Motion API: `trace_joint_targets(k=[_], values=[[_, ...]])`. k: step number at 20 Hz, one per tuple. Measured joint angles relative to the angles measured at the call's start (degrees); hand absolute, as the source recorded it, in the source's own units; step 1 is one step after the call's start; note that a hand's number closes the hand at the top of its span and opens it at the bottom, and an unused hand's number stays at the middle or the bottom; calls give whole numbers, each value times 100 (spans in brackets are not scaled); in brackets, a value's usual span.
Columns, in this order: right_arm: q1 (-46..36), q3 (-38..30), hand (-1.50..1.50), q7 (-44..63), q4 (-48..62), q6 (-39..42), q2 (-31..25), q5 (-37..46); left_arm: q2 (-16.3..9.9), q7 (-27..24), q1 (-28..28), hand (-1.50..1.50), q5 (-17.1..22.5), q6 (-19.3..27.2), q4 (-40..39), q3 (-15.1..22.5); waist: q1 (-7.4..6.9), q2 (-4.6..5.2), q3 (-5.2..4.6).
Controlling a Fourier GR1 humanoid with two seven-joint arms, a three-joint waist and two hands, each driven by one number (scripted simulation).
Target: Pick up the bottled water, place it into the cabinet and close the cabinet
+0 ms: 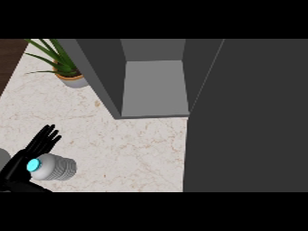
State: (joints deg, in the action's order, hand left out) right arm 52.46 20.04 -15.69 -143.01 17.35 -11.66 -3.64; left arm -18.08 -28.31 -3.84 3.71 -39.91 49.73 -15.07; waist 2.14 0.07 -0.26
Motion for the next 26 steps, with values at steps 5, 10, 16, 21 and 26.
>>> trace_joint_targets(k=[5,10,16,21,26], values=[[86,26,-150,-129,1,-42,-57,56,100,-579,-293,-150,-374,319,-699,270,2,9,-5],[150,24,-150,-276,11,-21,-130,77,142,-1061,-495,150,-463,430,-1258,411,2,11,3],[273,70,-150,-390,1,-62,-174,96,168,-1893,-634,150,-906,1072,-1586,746,0,1,15],[345,69,-150,-444,1,-84,-244,110,141,-2588,-726,150,-1246,1680,-1630,988,-19,-3,26],[538,163,-150,-551,-1,-126,-300,135,439,-2864,-777,150,-1264,2396,-1754,894,-50,-34,79]])
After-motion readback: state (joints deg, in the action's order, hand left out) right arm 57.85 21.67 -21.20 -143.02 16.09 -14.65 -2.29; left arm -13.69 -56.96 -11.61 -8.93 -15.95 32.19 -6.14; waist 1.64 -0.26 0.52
